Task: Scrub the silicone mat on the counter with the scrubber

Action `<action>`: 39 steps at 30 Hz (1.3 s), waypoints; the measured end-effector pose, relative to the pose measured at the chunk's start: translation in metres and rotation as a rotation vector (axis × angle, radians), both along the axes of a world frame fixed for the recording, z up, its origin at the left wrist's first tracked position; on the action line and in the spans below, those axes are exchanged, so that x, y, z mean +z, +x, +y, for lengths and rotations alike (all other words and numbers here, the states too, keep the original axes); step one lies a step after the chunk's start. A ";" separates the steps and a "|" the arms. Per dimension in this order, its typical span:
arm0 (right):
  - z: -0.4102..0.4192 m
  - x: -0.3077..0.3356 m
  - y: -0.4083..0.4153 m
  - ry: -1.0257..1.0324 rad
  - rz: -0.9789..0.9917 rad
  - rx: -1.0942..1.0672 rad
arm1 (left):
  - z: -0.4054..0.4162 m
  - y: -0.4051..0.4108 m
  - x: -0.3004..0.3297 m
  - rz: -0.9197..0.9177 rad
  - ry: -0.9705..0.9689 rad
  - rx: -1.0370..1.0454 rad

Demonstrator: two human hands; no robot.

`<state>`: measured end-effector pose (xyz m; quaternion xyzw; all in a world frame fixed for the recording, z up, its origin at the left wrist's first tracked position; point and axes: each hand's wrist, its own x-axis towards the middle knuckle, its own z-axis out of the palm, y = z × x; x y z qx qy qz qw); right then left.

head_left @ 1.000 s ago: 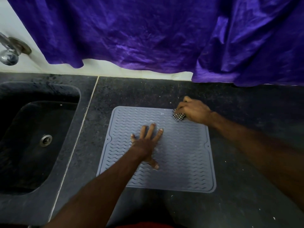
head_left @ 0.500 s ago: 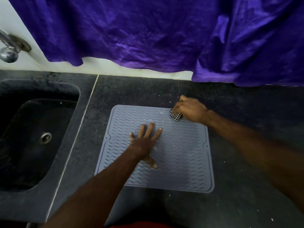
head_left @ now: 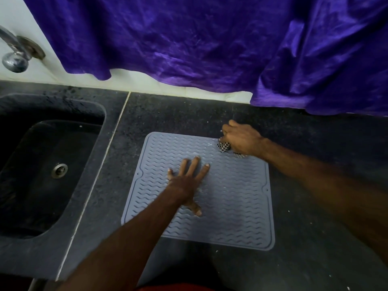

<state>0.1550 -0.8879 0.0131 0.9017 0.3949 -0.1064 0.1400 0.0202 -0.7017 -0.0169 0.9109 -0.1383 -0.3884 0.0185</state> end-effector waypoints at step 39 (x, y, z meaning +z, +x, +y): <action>0.018 0.003 -0.003 0.059 0.078 0.120 | 0.002 -0.003 0.000 -0.026 -0.018 -0.001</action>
